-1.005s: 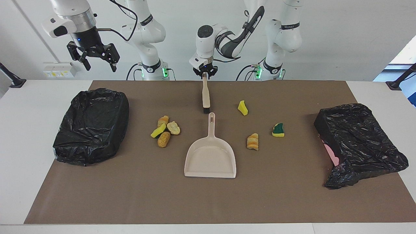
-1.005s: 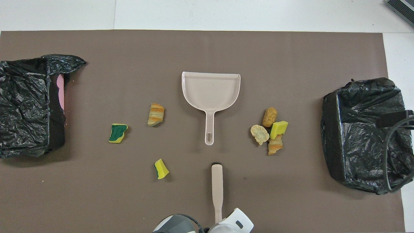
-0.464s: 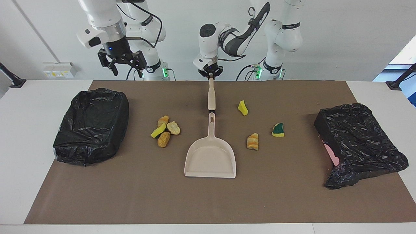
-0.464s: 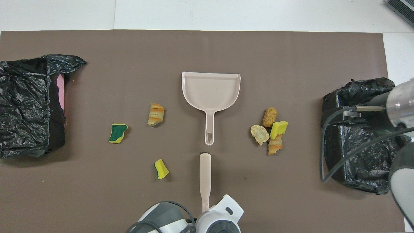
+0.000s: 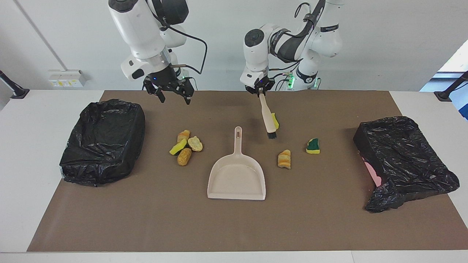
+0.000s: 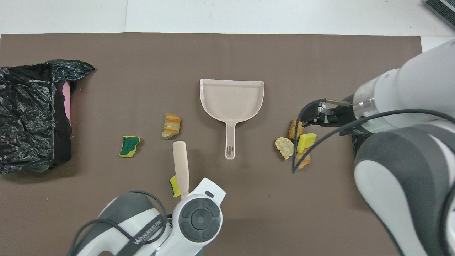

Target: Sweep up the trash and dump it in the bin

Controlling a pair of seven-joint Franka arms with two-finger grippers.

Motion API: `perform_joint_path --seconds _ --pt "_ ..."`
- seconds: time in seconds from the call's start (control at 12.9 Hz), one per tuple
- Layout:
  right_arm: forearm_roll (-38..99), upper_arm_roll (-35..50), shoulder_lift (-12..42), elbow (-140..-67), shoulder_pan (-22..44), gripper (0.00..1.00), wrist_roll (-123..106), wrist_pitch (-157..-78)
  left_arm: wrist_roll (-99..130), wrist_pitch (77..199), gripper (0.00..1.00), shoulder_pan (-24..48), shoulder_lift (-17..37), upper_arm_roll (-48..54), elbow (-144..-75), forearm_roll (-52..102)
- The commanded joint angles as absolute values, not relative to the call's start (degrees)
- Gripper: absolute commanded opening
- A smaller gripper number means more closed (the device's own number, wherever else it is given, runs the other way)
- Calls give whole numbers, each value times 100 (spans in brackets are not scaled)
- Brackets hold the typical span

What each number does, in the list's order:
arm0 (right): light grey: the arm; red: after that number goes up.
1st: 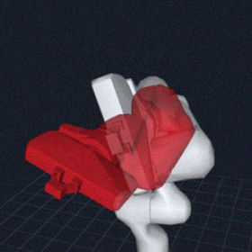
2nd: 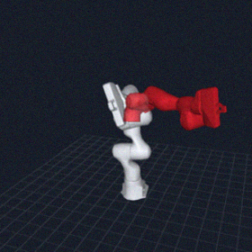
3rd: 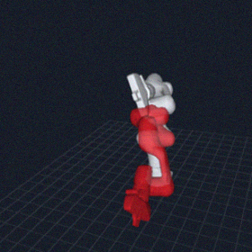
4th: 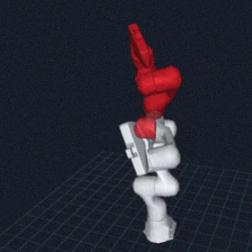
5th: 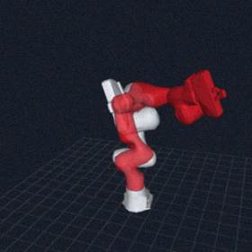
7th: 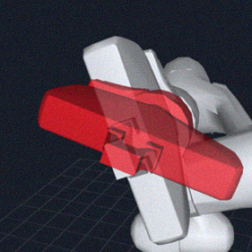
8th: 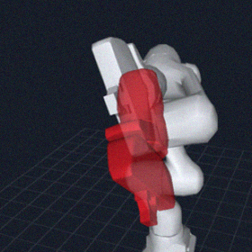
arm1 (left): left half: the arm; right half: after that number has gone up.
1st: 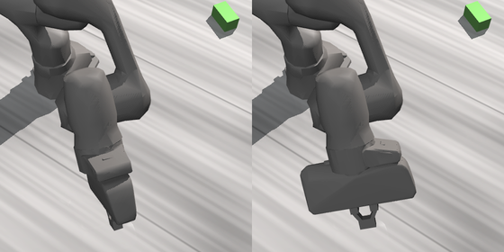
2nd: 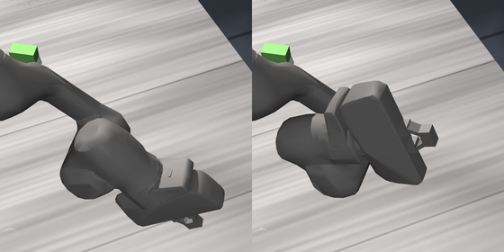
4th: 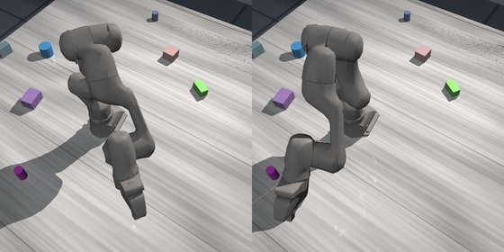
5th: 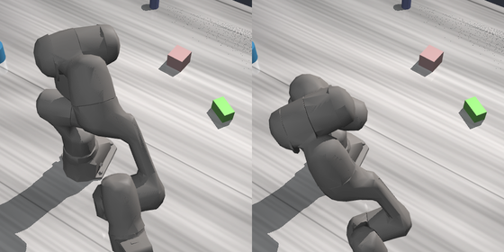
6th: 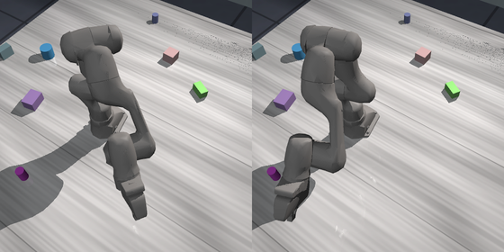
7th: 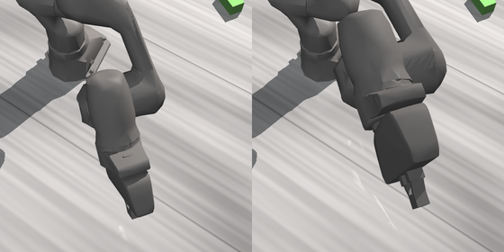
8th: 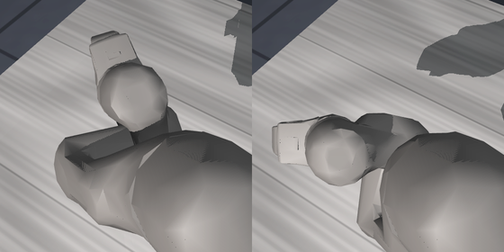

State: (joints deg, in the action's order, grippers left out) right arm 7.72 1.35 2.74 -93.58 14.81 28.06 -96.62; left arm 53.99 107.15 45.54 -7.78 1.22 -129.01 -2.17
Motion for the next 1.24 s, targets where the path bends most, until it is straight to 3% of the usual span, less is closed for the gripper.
perform_joint_path --seconds 0.0,0.15,0.54,0.77,1.16 --pt "879 123 719 -9369 1800 100 3154 -10176 5152 10538 0 3949 -1028 176 -12929 -404" --pt "870 123 1097 -9404 2125 100 3348 -10632 4757 10232 0 3509 -1247 176 -12929 -404" --pt "861 123 1274 -10159 2636 100 3612 -11688 4579 9870 0 2542 -1301 185 -12981 -580" --pt "861 123 1598 -10204 3005 100 3761 -11970 4588 9879 0 1892 -1275 185 -13008 -606" --pt "765 123 1854 -10423 3181 100 3744 -12304 4588 9853 0 1443 -1310 184 -13148 -606"
